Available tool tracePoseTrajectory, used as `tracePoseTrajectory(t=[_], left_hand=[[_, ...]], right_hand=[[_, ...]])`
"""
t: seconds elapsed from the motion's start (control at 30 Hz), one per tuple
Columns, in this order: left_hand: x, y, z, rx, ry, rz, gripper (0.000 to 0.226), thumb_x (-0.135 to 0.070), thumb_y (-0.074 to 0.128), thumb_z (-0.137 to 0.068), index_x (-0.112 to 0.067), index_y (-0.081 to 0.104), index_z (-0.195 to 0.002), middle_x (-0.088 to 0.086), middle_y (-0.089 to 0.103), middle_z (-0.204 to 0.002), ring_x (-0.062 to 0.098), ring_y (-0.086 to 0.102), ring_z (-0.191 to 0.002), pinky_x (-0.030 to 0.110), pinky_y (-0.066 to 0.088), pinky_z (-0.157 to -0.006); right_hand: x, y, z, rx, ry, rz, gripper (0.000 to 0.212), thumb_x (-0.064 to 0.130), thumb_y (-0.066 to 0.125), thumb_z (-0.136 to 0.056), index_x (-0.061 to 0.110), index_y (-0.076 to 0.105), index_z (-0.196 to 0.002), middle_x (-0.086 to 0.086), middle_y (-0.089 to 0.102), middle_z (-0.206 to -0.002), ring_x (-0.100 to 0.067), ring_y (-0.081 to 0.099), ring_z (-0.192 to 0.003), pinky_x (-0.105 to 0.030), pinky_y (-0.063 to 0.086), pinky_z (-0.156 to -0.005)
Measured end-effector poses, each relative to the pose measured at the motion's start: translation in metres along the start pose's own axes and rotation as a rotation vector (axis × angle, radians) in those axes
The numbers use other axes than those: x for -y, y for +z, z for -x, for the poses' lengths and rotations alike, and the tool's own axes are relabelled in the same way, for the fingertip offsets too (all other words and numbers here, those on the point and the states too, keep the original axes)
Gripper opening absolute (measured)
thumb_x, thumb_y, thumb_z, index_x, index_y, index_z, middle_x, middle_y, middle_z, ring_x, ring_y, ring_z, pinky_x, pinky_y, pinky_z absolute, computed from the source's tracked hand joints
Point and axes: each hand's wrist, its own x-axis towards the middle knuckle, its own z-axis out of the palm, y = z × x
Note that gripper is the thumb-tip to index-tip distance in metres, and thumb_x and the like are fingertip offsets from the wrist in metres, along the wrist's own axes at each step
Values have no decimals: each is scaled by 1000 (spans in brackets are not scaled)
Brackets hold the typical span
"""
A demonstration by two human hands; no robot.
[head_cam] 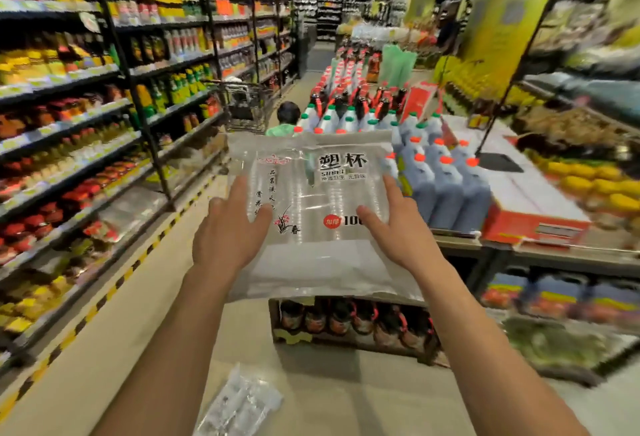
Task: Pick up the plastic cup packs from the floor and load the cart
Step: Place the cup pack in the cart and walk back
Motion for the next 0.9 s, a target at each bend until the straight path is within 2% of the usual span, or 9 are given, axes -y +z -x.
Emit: tracePoseTrajectory(t=[0.13, 0.37, 0.5, 0.6, 0.67, 0.77, 0.83, 0.9], left_hand=[[-89, 53, 4, 78, 168, 55, 67, -55, 39, -93, -35, 10, -150, 22, 47, -129, 39, 48, -117, 44, 41, -86], [-263, 153, 53, 241, 402, 156, 65, -52, 44, -93, -31, 19, -149, 25, 49, -121, 41, 50, -114, 44, 42, -89], [-372, 208, 95, 303, 495, 203, 66, -51, 45, -93, -31, 18, -150, 23, 48, -125, 40, 50, -117, 44, 43, -90], [-451, 246, 131, 342, 581, 250, 65, -49, 45, -95, -31, 18, -150, 21, 49, -128, 37, 47, -121, 45, 44, -90], [-499, 267, 153, 380, 631, 263, 66, -49, 44, -95, -31, 15, -152, 20, 46, -134, 37, 44, -124, 45, 42, -93], [-566, 297, 179, 418, 703, 255, 66, -51, 41, -96, -34, 10, -152, 20, 47, -134, 38, 47, -122, 45, 42, -93], [-609, 320, 192, 446, 752, 252, 66, -52, 40, -96, -34, 10, -152, 19, 48, -133, 37, 48, -121, 45, 43, -90], [-650, 345, 202, 463, 806, 255, 66, -52, 40, -96, -30, 12, -152, 18, 47, -137, 36, 47, -123, 45, 44, -91]], right_hand=[[-66, -74, 22, -139, 150, 59, 73, 54, 46, -95, 36, 6, -153, -17, 39, -145, -34, 41, -132, -42, 39, -95], [-211, -202, 74, -343, 354, 75, 71, 58, 45, -93, 35, 14, -153, -10, 33, -153, -29, 34, -138, -43, 34, -106], [-289, -282, 111, -434, 392, 60, 65, 62, 45, -88, 47, 18, -146, -6, 48, -139, -26, 45, -128, -46, 42, -101], [-346, -344, 138, -479, 470, 83, 73, 69, 42, -82, 48, 14, -147, -9, 52, -133, -28, 54, -118, -49, 46, -97], [-381, -383, 153, -516, 501, 92, 74, 70, 42, -82, 47, 17, -147, -11, 54, -129, -28, 57, -112, -45, 48, -94], [-429, -434, 173, -551, 580, 115, 69, 57, 48, -91, 39, 18, -151, -11, 46, -139, -28, 48, -124, -34, 38, -91], [-461, -463, 184, -575, 628, 127, 72, 54, 49, -92, 36, 15, -153, -11, 41, -145, -29, 44, -129, -33, 33, -89], [-490, -488, 192, -614, 672, 128, 72, 53, 50, -92, 36, 15, -153, -14, 43, -143, -31, 46, -126, -34, 34, -88]])
